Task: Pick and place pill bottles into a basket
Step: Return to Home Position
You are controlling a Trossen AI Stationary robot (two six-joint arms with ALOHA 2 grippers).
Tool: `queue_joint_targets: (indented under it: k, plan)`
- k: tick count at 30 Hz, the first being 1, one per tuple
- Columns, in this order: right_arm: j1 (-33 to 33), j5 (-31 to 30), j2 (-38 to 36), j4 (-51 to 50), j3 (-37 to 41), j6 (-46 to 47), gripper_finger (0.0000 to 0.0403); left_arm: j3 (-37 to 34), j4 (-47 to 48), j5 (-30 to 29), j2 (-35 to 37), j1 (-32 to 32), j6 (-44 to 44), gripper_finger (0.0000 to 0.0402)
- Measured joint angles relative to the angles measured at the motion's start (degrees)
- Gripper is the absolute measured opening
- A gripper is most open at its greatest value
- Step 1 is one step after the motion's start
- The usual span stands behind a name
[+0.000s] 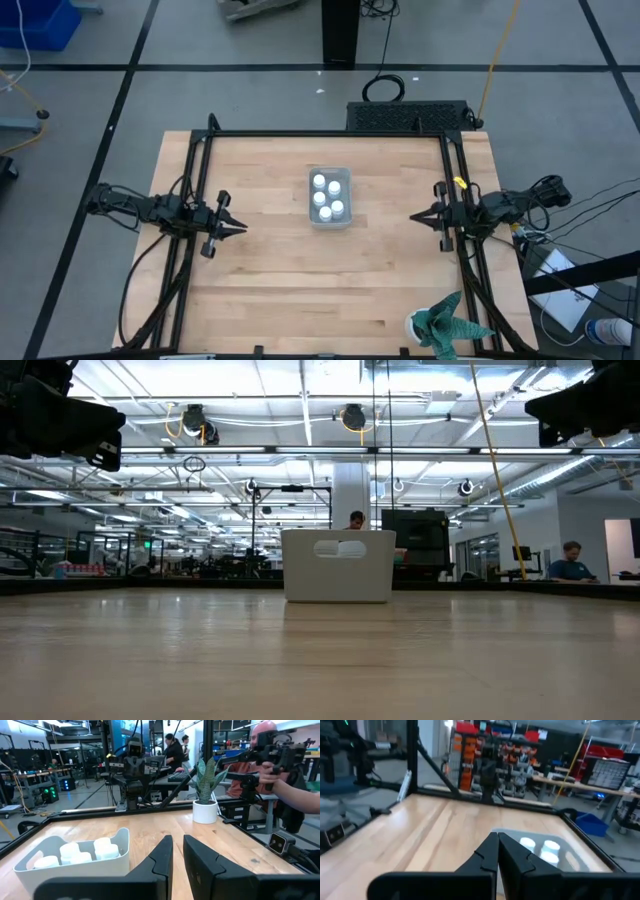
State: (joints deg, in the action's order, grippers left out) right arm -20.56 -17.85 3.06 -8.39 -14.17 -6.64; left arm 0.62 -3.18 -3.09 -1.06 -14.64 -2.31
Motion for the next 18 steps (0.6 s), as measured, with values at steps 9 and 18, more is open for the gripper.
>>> queue_joint_targets:
  k: [9, 18]
  plan:
    - [0.0, 3.5, -1.9, 12.2, 10.3, 0.7, 0.0, 0.0, 0.0, 0.0, 0.0, 0.0, 0.0, 0.0051]
    - [6.7, 9.3, -3.0, 11.7, 11.1, 0.6, 0.0, 0.0, 0.0, 0.0, 0.0, 0.0, 0.0, 0.0051]
